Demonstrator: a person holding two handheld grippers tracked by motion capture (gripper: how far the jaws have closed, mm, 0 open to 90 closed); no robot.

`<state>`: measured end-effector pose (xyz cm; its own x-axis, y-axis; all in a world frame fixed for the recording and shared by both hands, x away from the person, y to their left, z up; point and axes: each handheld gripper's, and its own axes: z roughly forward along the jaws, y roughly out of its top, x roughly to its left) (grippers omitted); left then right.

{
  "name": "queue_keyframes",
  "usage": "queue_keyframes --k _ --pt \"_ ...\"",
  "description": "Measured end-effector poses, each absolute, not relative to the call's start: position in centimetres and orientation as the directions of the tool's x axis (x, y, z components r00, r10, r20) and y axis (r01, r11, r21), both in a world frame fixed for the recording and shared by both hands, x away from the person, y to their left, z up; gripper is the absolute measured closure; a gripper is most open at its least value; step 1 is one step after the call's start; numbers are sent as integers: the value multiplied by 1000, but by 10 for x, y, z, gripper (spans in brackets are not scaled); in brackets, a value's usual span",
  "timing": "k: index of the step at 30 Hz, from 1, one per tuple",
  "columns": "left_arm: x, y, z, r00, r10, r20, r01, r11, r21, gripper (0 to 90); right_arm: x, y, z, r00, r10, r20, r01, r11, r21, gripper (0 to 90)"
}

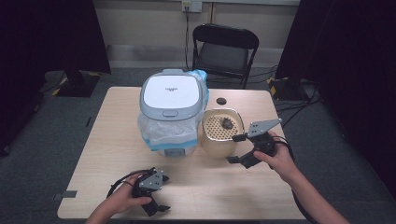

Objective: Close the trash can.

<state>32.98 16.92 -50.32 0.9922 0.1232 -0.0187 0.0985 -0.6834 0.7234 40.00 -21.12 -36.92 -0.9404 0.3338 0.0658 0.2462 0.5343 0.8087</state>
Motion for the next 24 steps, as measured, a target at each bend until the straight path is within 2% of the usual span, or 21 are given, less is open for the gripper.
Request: queue_keyframes --k 24 --pt "330 169 -503 992 124 -18 99 -683 723 0 388 -221 -424 -934 343 103 288 548 785 146"
